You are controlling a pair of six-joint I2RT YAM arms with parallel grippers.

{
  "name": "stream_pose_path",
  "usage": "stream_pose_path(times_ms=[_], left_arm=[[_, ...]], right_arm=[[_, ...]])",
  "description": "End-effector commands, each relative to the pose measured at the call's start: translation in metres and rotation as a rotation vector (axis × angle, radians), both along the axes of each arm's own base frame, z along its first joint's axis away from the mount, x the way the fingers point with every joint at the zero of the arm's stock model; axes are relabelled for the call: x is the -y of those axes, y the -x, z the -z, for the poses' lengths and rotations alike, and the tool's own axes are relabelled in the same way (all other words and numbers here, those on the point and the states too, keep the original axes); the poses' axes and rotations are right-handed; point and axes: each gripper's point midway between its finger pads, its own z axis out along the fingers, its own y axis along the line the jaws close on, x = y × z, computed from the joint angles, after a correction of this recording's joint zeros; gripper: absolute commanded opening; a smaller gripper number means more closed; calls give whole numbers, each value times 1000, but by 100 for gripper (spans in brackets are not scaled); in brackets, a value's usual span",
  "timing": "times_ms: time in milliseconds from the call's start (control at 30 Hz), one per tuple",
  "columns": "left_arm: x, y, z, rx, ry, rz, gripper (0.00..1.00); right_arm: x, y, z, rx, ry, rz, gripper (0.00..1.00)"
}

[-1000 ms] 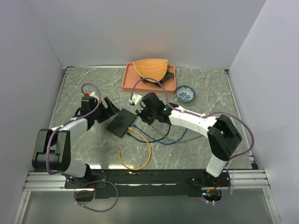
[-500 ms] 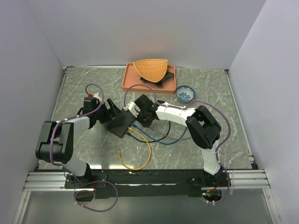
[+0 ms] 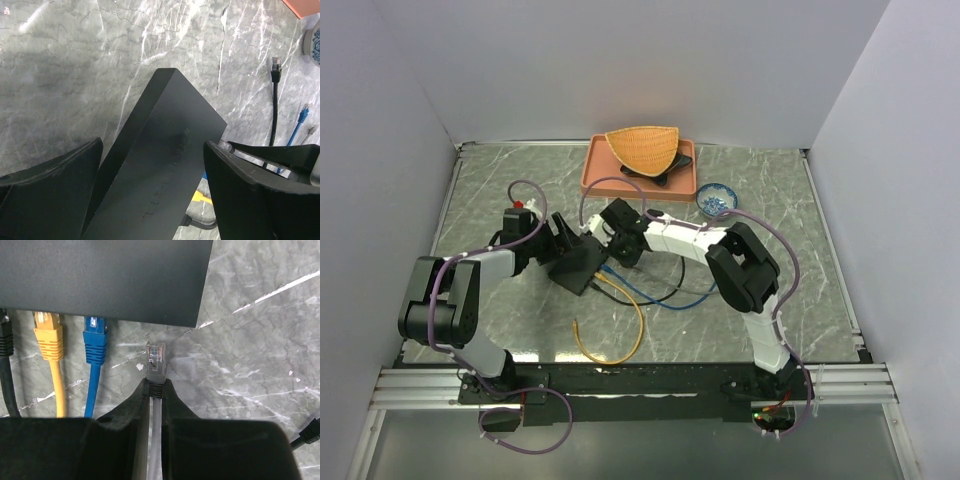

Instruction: Insert the plug into the switch port

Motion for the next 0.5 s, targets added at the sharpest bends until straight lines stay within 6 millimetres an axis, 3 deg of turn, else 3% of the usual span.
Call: stream_pose_path(times_ms=[0,267,467], left_arm=[[-4,-4,4,20,-49,-1,87],[-5,-3,10,13,-56,5,82],[-5,-2,16,0,-61,13,72]], right_arm=[[-5,-12,-10,14,5,0,0],[-11,-8,-12,-26,-7,-10,0],[-17,-5,-12,-45,-39,-11,0]])
